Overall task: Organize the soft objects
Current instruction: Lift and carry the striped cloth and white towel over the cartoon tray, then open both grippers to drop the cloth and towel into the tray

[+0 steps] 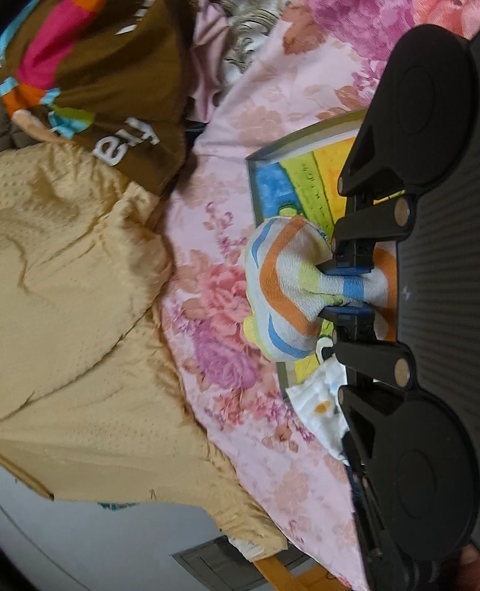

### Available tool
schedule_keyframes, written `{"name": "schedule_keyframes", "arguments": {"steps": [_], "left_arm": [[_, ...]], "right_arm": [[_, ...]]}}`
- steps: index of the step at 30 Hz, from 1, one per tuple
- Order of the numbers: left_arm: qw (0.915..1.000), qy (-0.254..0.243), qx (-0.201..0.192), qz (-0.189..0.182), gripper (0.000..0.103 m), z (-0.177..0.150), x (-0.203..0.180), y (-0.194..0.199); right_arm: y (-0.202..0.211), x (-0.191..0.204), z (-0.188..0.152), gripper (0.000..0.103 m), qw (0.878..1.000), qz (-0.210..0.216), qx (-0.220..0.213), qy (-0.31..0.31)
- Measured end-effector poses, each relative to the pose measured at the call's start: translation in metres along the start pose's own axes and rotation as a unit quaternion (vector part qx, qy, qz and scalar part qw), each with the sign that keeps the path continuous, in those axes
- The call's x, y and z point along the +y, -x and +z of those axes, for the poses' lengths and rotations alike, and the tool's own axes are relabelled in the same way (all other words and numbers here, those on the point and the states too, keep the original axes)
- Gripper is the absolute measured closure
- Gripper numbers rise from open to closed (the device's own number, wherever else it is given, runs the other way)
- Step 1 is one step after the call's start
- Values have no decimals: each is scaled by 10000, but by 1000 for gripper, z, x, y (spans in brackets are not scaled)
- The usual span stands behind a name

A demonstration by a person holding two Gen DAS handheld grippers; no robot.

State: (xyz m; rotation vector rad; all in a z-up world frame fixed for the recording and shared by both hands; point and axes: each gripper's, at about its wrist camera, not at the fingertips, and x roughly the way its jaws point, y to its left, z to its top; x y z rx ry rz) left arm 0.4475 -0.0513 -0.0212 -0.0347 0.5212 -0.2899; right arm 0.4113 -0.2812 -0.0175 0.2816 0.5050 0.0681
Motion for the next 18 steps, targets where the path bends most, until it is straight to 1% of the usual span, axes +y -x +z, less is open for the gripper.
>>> {"name": "schedule_keyframes", "arguments": {"steps": [4, 8, 11, 13, 16, 18], "left_arm": [[9999, 22, 150, 9, 96, -3, -1, -5], [9992, -42, 405, 62, 96, -5, -5, -12], [9984, -95, 555, 107, 95, -7, -8, -16], [9973, -94, 725, 80, 93, -8, -8, -19], [9952, -44, 975, 75, 90, -10, -8, -23], [9950, -14, 994, 125, 88, -11, -7, -23]], "right_arm": [[-9, -3, -4, 85, 9999, -10, 169, 11], [-17, -5, -10, 85, 9990, -63, 437, 48], [-18, -5, -13, 84, 9985, -106, 523, 82], [-19, -6, -13, 83, 9982, -97, 589, 76], [-20, -4, -13, 79, 9976, -105, 674, 94], [-21, -2, -14, 71, 9973, -147, 708, 132]]}}
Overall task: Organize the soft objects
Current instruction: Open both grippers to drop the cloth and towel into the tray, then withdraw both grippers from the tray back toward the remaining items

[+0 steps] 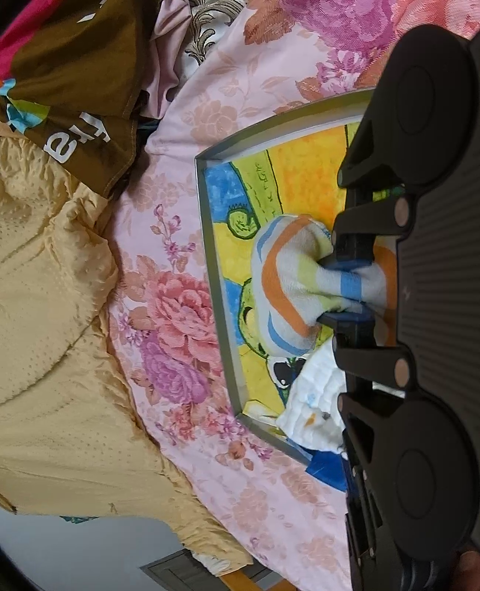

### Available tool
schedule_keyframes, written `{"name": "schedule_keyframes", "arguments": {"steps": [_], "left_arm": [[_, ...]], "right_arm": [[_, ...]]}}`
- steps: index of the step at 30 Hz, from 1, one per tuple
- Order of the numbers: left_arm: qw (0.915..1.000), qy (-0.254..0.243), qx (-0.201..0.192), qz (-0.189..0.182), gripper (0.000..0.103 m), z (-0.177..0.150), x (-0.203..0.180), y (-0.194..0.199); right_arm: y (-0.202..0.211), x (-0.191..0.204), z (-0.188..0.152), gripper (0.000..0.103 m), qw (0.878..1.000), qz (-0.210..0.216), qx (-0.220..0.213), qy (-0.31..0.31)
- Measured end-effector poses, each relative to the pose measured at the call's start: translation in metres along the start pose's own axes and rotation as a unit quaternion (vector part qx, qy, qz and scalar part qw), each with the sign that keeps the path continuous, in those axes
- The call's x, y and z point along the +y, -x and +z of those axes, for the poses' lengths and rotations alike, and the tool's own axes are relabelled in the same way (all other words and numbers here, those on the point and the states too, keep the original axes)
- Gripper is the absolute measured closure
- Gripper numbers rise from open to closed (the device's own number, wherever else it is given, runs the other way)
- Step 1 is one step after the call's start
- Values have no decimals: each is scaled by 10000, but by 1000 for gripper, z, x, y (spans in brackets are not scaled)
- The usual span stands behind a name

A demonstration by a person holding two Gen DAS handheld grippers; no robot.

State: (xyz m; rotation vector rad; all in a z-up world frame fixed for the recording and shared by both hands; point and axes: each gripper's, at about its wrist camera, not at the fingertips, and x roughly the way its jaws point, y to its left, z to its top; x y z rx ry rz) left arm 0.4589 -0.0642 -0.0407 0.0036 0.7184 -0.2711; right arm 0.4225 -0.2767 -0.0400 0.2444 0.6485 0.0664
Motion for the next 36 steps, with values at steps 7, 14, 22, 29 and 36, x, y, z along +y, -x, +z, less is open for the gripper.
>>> {"name": "schedule_keyframes", "arguments": {"steps": [7, 14, 22, 29, 36], "left_arm": [[9996, 152, 48, 230, 68, 1, 4, 10], [9990, 46, -107, 425, 38, 0, 0, 33], [9973, -40, -415, 600, 20, -4, -8, 81], [9955, -87, -635, 698, 11, -17, -12, 134], [9927, -110, -956, 722, 3, -40, -19, 185]], "right_arm": [[3, 4, -5, 54, 9997, -180, -20, 137], [26, 1, 1, 25, 9999, -82, -134, 21], [77, 5, -6, 3, 9984, -145, -496, 245], [124, 14, -19, 0, 9949, -94, -829, 576], [165, 37, -38, 0, 9880, -202, -1184, 972]]}}
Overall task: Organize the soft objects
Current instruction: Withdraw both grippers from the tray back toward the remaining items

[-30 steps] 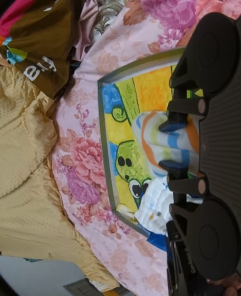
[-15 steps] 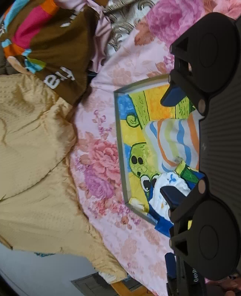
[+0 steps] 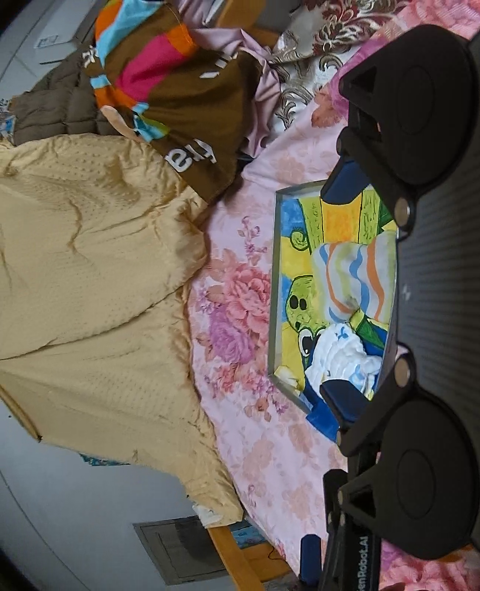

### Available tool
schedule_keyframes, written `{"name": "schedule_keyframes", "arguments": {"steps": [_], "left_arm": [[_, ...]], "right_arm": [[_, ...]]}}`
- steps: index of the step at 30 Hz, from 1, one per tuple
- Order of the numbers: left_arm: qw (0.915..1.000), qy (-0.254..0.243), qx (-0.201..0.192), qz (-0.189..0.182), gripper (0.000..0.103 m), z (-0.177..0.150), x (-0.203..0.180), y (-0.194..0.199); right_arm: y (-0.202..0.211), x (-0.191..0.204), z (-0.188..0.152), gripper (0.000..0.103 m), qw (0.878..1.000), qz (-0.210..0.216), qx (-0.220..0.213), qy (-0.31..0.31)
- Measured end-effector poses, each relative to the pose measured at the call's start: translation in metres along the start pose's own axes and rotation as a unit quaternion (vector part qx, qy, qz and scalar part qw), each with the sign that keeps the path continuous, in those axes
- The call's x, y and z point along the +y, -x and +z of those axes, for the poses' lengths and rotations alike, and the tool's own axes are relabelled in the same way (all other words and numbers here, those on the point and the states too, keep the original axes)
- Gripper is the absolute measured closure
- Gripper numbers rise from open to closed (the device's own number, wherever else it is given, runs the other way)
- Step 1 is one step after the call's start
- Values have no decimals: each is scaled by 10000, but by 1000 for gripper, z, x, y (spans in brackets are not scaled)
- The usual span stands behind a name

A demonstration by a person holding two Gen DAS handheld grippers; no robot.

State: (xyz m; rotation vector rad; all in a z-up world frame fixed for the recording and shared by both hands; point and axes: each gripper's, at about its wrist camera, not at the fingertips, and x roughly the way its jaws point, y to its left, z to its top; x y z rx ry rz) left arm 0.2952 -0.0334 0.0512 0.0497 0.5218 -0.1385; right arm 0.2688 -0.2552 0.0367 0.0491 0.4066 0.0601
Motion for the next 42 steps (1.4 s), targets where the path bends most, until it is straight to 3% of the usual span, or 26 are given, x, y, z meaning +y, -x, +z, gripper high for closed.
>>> {"name": "schedule_keyframes", "arguments": {"steps": [8, 17, 32, 42], "left_arm": [[9995, 231, -186, 85, 1, -22, 15, 47], [9994, 149, -277, 106, 1, -45, 27, 85], [9995, -213, -206, -142, 1, -76, 48, 126], [9973, -435, -166, -564, 1, -98, 57, 141]], "right_arm": [[42, 8, -11, 0, 9998, 60, -167, -76], [74, 15, -22, 0, 9996, 118, -252, -37], [108, 33, -47, 0, 9982, 324, -169, 468], [118, 47, -58, 0, 9963, 487, -46, 713]]}}
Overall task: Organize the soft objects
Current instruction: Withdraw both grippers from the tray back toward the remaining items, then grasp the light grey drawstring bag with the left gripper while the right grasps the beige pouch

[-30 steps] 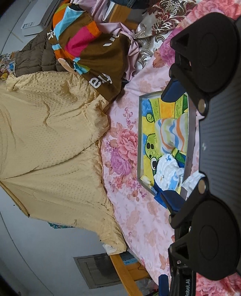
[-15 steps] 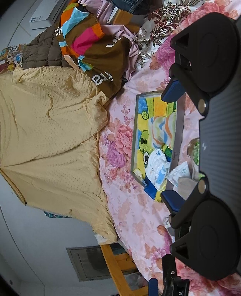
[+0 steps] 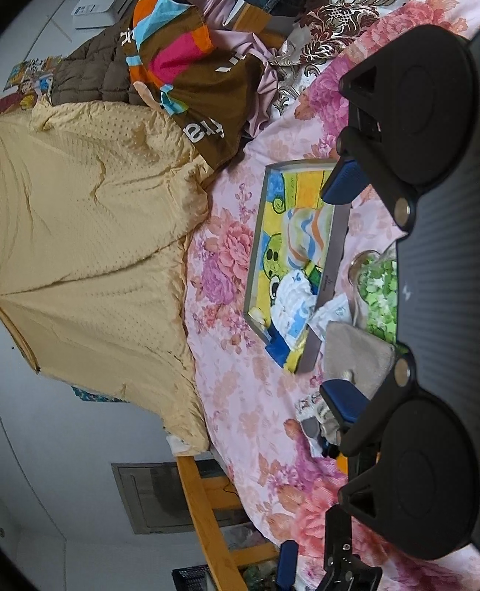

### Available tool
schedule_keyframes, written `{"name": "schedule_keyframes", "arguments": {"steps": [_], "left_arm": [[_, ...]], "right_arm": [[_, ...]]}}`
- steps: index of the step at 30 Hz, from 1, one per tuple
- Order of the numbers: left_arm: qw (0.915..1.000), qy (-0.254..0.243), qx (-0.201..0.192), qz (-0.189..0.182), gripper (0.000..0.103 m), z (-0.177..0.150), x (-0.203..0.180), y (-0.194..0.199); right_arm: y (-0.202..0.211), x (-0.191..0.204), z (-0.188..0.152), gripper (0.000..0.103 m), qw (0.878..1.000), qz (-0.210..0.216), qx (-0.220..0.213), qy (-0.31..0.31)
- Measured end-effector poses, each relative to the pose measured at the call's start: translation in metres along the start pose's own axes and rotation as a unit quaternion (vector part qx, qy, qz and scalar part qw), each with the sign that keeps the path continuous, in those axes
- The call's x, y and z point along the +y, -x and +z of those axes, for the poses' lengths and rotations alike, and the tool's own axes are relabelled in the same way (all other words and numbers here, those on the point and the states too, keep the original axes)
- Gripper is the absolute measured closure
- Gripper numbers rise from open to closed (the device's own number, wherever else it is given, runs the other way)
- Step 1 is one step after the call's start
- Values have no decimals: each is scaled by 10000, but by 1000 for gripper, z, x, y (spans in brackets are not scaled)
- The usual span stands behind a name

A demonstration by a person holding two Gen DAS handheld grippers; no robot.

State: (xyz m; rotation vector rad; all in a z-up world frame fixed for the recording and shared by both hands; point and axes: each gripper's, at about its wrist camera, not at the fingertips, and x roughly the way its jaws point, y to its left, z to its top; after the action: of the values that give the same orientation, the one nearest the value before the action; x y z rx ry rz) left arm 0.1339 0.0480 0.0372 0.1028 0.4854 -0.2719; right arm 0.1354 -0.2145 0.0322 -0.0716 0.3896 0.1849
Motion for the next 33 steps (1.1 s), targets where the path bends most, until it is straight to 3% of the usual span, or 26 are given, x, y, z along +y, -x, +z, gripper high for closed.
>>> {"name": "schedule_keyframes", "arguments": {"steps": [4, 16, 22, 33], "left_arm": [[9997, -193, 66, -152, 1, -9, 1, 3], [9965, 44, 586, -590, 1, -25, 9, -2], [9908, -360, 1057, -764, 1, -40, -6, -19], [9829, -845, 1360, -913, 1, -52, -22, -46]], "right_arm": [[-1, 5, -5, 0, 9997, 46, 115, 199], [-14, 17, -19, 0, 9966, 424, 453, 533], [-24, 18, -23, 0, 9954, 550, 594, 509], [-52, 15, -22, 0, 9942, 799, 672, 276]]}}
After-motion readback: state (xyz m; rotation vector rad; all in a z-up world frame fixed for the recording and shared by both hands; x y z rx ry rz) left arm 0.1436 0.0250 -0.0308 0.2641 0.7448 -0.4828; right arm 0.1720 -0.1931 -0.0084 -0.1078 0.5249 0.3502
